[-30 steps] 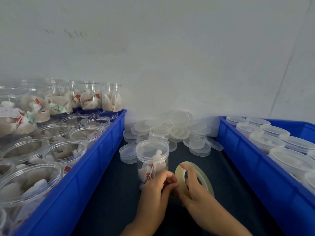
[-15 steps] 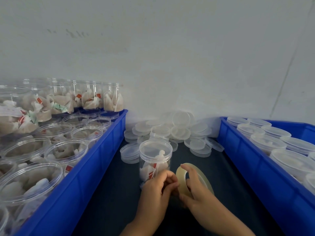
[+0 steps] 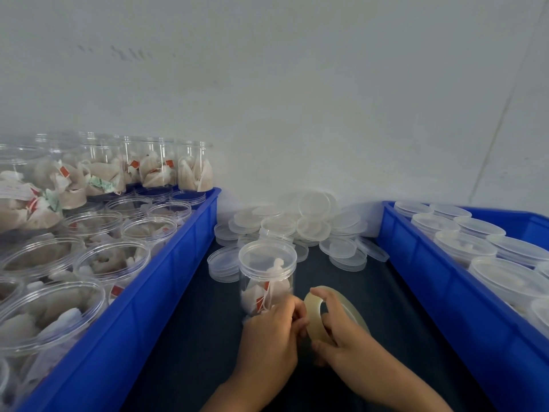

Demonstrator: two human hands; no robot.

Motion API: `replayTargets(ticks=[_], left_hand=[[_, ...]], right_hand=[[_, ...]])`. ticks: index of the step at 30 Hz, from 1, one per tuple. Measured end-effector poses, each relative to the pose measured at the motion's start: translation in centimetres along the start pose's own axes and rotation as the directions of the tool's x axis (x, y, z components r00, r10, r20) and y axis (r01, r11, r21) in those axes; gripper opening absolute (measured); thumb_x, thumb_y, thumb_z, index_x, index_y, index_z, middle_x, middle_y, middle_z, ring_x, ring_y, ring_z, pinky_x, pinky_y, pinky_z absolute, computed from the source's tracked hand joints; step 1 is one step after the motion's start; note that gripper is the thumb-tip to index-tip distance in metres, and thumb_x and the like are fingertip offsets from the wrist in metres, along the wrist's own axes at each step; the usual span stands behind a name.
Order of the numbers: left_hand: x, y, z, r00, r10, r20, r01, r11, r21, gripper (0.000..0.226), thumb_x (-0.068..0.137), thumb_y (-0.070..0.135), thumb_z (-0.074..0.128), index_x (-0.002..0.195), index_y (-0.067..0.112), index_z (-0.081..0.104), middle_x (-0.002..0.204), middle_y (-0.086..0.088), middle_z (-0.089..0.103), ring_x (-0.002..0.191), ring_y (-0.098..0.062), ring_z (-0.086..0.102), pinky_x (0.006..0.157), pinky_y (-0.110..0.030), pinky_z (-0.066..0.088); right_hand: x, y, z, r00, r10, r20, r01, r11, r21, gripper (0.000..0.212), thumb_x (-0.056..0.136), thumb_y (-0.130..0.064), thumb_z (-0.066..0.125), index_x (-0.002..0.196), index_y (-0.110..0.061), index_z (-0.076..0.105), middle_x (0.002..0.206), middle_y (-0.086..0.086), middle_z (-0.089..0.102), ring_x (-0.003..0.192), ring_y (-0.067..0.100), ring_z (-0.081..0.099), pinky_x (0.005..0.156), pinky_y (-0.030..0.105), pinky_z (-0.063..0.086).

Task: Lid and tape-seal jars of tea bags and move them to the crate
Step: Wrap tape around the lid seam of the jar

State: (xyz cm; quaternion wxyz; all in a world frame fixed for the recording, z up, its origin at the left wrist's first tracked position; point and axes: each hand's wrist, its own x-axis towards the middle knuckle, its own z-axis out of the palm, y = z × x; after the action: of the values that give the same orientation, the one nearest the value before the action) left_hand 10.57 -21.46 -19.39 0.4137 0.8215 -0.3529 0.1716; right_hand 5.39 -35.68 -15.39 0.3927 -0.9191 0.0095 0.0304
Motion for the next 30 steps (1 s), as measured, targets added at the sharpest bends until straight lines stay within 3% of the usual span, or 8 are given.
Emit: replayTargets(ticks=[5,8,11,13,16,19,25,30], left_hand=[[0.1,0.0,-0.2,0.995,-0.006,0.101,-0.006,0.993,0.118,0.013,0.1,0.018,0.049,0.1,0.031,0.046,0.084,0.018,0.054,0.08,0.001,0.055,0.085,-0.032,0.05],[0.2,0.3,-0.3,0.987,0.008,0.159,-0.034,0.987,0.156,0.011,0.1,0.02,0.049,0.102,0.031,0.046,0.088,0.016,0.056,0.075,0.007,0.047,0.084,-0.027,0.046],[0.3,0.6,-0.6,0.995,0.008,0.102,-0.021,0.992,0.126,0.013,0.101,0.029,0.045,0.094,0.036,0.037,0.075,0.018,0.049,0.067,0.004,0.049,0.072,-0.02,0.044],[0.5,0.7,-0.6,0.997,-0.042,0.062,0.039,0.998,0.046,0.006,0.1,0.032,0.047,0.098,0.036,0.043,0.079,0.019,0.053,0.072,0.002,0.057,0.072,-0.016,0.046],[0.4,0.7,-0.2,0.991,-0.122,0.064,0.128,0.986,-0.109,0.013,0.098,0.027,0.055,0.106,0.035,0.05,0.094,0.017,0.061,0.084,0.001,0.062,0.078,-0.015,0.048],[0.1,0.8,0.1,0.988,-0.151,0.036,0.155,0.959,-0.237,0.013,0.095,0.02,0.061,0.1,0.03,0.055,0.091,0.011,0.064,0.079,0.001,0.064,0.069,-0.017,0.053],[0.2,0.3,0.3,0.991,-0.131,-0.031,0.12,0.964,-0.236,0.022,0.089,0.012,0.068,0.084,0.032,0.06,0.079,0.017,0.067,0.07,-0.001,0.065,0.065,-0.018,0.051],[0.2,0.2,0.2,0.996,-0.094,-0.012,0.09,0.976,-0.198,0.024,0.091,0.009,0.065,0.083,0.031,0.058,0.071,0.015,0.063,0.072,0.0,0.064,0.066,-0.015,0.049]], right_hand=[[-0.3,-0.1,0.1,1.0,-0.007,0.011,0.007,1.0,-0.006,0.079,0.095,-0.012,0.054,0.144,-0.045,0.002,0.097,0.004,0.064,0.081,0.007,0.067,0.072,0.016,0.054],[-0.2,0.2,-0.3,0.999,-0.038,-0.034,0.031,0.983,-0.18,0.071,0.098,-0.01,0.048,0.139,-0.053,0.011,0.099,-0.001,0.061,0.076,0.005,0.062,0.069,0.016,0.048],[-0.4,0.9,-1.7,0.996,-0.037,-0.084,0.017,0.974,-0.226,0.061,0.1,-0.018,0.047,0.134,-0.058,0.016,0.103,-0.008,0.052,0.081,0.005,0.058,0.073,0.016,0.044],[-0.7,0.9,-1.9,0.994,-0.075,-0.076,0.059,0.98,-0.191,0.055,0.1,-0.022,0.048,0.125,-0.061,0.017,0.099,-0.01,0.051,0.077,0.005,0.059,0.07,0.018,0.046],[-0.6,0.4,-1.6,0.989,-0.143,-0.025,0.139,0.984,-0.115,0.047,0.099,-0.018,0.049,0.123,-0.05,0.025,0.097,-0.004,0.056,0.07,0.002,0.058,0.066,0.019,0.051],[-0.6,0.4,-1.4,0.988,-0.154,-0.005,0.154,0.987,-0.042,0.044,0.099,-0.014,0.05,0.124,-0.044,0.028,0.103,0.002,0.055,0.069,0.006,0.057,0.067,0.02,0.053],[-0.7,0.2,-1.2,0.988,-0.157,-0.002,0.156,0.984,-0.091,0.044,0.098,-0.013,0.051,0.125,-0.039,0.028,0.104,0.001,0.054,0.069,0.007,0.055,0.068,0.025,0.053],[-0.6,0.2,-1.1,0.989,-0.146,0.024,0.148,0.984,-0.099,0.045,0.098,-0.016,0.052,0.125,-0.043,0.027,0.111,-0.003,0.053,0.074,0.005,0.057,0.071,0.022,0.053]])
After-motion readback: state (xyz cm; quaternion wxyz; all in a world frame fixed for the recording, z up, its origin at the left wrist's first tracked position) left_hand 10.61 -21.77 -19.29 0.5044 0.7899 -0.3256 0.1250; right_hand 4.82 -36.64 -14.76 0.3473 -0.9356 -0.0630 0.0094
